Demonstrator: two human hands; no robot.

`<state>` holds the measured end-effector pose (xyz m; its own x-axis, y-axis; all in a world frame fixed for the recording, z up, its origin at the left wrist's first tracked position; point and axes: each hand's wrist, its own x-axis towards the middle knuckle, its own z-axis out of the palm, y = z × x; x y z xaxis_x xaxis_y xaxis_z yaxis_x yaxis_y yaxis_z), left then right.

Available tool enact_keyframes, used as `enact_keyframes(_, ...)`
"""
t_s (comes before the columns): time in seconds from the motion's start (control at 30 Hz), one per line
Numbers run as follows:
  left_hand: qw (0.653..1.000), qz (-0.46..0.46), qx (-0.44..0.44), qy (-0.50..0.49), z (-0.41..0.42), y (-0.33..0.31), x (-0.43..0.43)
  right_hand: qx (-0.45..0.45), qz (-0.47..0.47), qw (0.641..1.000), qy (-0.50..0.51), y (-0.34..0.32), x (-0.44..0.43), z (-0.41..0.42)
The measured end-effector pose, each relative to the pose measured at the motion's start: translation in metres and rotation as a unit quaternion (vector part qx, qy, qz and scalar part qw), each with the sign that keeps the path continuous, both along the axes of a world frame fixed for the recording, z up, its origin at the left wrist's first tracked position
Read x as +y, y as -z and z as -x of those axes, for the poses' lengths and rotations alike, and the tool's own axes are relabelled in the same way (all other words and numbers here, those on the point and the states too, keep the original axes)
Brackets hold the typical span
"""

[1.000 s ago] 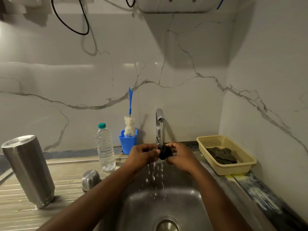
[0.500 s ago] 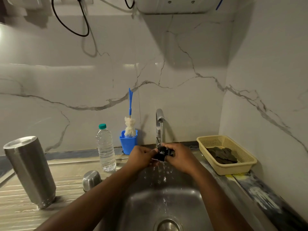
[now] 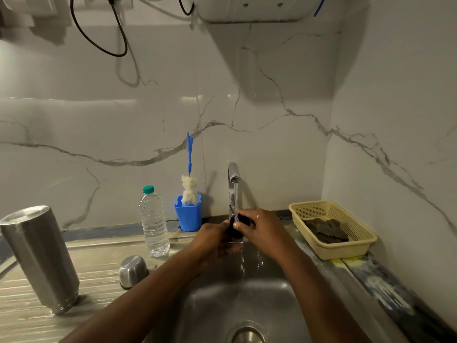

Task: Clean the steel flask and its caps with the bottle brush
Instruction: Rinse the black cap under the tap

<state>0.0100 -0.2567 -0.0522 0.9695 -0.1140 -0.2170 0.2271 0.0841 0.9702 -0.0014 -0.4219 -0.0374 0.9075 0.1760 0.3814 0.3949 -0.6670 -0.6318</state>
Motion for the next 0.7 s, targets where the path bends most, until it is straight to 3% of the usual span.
enact_keyframes(0.5, 0.999, 0.017, -0.032, 0.005, 0.002, -0.002, 0.005, 0.016, -0.032, 0.998, 0.042, 0.0, -0.003, -0.003)
enact_keyframes(0.7, 0.999, 0.003, -0.036, 0.031, 0.005, -0.008, 0.002, -0.025, -0.034, 0.998, 0.038, -0.007, -0.004, 0.0)
